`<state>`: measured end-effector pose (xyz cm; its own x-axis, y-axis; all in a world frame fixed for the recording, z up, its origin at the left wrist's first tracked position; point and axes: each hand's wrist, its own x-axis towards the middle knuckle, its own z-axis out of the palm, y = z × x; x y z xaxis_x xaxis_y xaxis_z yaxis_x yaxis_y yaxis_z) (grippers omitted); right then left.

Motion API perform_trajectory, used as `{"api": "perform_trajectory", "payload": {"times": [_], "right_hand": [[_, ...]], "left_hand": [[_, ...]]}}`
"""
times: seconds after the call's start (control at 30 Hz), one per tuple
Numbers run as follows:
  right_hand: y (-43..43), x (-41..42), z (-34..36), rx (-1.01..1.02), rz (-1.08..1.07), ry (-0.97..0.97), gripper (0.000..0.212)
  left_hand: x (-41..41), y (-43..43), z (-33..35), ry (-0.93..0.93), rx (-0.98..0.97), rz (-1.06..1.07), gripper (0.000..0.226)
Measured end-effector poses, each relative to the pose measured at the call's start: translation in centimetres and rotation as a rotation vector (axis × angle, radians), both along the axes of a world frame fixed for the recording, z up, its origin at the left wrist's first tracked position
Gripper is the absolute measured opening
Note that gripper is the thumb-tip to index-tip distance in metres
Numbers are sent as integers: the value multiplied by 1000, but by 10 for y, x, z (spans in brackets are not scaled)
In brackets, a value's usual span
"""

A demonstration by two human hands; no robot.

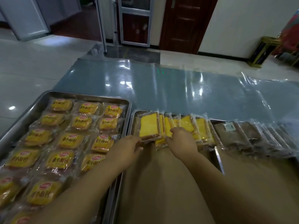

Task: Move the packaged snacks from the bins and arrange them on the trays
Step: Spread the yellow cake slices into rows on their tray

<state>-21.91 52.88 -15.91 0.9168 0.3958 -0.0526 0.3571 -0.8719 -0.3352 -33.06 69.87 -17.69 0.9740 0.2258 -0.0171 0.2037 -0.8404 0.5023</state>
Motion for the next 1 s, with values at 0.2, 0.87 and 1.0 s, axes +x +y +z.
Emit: {"api": "perform_trajectory", "payload": {"times": [0.2, 0.87, 1.0], "right_hand": [[20, 17, -12, -175, -3, 103, 35], [-5, -15, -1, 520, -281, 114, 16], [-43, -31, 3, 672, -320, -20, 21]], "left_hand": [[44, 12, -20, -15, 5, -76, 46], [10, 7, -11, -215, 109, -158, 12], [-31, -8, -3, -213, 33, -188, 13]]}}
